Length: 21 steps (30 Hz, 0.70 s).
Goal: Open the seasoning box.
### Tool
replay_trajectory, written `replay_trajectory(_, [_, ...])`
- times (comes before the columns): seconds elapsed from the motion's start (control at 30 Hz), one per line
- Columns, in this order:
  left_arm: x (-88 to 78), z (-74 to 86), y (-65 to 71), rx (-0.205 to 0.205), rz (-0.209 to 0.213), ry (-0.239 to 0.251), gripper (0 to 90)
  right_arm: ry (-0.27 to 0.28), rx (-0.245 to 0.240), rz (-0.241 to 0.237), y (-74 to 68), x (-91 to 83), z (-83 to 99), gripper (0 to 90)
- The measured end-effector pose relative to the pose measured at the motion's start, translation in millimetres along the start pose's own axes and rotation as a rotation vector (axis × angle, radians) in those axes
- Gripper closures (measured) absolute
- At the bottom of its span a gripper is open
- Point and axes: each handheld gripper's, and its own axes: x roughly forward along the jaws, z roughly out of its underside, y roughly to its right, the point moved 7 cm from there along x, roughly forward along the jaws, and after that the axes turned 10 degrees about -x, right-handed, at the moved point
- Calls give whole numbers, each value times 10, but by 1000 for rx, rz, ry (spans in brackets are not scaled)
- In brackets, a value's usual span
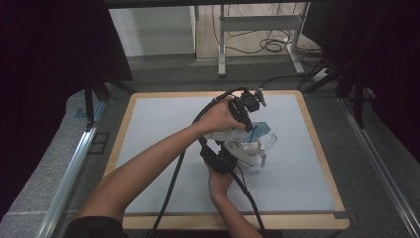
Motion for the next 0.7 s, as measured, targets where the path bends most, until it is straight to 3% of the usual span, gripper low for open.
replay_trajectory(0.7, [29, -13, 12, 5, -5, -8, 900, 4, 13, 6, 23, -4, 11, 446])
